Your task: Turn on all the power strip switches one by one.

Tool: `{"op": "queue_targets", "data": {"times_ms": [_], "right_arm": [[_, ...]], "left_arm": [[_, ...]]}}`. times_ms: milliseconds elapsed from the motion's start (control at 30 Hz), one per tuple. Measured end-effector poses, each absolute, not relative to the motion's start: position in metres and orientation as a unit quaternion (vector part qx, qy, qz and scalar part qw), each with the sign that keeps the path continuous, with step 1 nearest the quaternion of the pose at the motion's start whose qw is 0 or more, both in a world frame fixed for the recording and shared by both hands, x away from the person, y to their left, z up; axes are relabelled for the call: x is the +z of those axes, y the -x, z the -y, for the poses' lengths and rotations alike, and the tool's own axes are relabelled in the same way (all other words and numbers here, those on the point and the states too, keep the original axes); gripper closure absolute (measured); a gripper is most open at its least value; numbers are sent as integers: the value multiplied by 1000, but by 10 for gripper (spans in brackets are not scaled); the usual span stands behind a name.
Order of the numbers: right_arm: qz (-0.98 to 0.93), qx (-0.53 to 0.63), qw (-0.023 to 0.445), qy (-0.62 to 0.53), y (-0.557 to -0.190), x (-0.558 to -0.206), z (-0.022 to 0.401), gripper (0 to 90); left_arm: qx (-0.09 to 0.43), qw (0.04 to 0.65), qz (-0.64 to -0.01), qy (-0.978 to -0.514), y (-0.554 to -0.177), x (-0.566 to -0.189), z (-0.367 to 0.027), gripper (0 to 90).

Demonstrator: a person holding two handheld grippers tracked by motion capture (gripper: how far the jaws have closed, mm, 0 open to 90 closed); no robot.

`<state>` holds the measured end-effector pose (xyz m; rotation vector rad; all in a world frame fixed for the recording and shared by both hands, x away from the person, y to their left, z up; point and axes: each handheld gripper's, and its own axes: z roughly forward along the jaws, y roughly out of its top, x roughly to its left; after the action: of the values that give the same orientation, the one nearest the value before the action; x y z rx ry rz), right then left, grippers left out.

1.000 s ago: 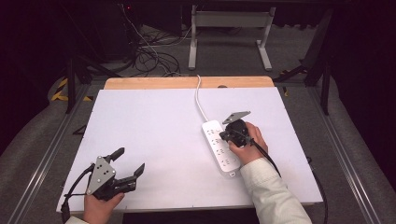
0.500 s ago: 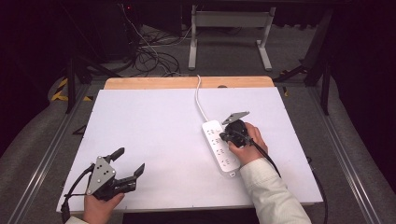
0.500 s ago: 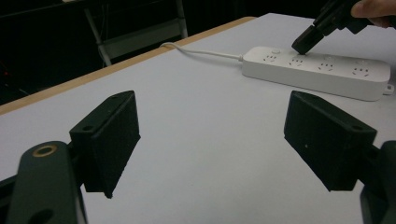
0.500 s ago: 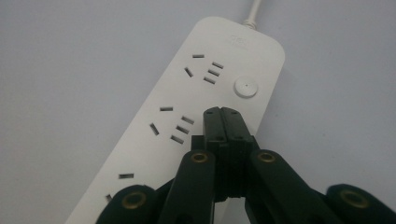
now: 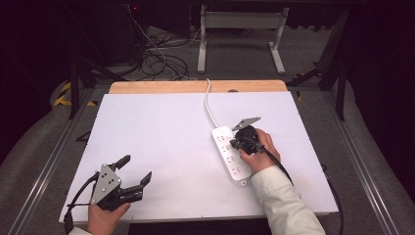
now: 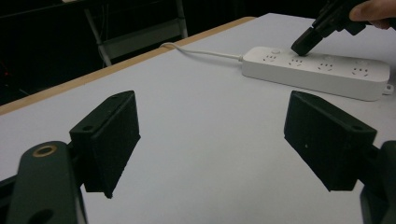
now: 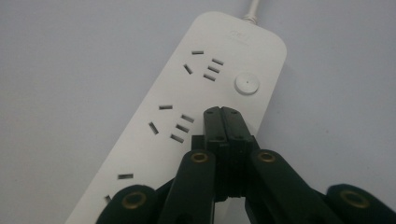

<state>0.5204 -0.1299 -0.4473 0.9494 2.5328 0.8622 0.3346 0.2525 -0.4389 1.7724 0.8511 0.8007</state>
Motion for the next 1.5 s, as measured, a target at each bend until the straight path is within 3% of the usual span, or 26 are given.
{"op": "queue_targets", "data": {"times_ms": [667,833,967,1500], "right_arm": [[-876,310,148,-340,-520,-451,129,900],[-859,348,207,-314,-508,-439,131,900],[-845,389,198,-310,-505,-417,134,900],[-849,375,166,-333,-538,-425,127,900]], "left_arm": [[330,488,-351,-728,-334,-439,-253,184],[328,490,-351,-727,-335,-439,-253,185],[327,488,-353,-728,-337,-439,-253,184],[328,487,-357,-726,-338,-440,-254,184]]}}
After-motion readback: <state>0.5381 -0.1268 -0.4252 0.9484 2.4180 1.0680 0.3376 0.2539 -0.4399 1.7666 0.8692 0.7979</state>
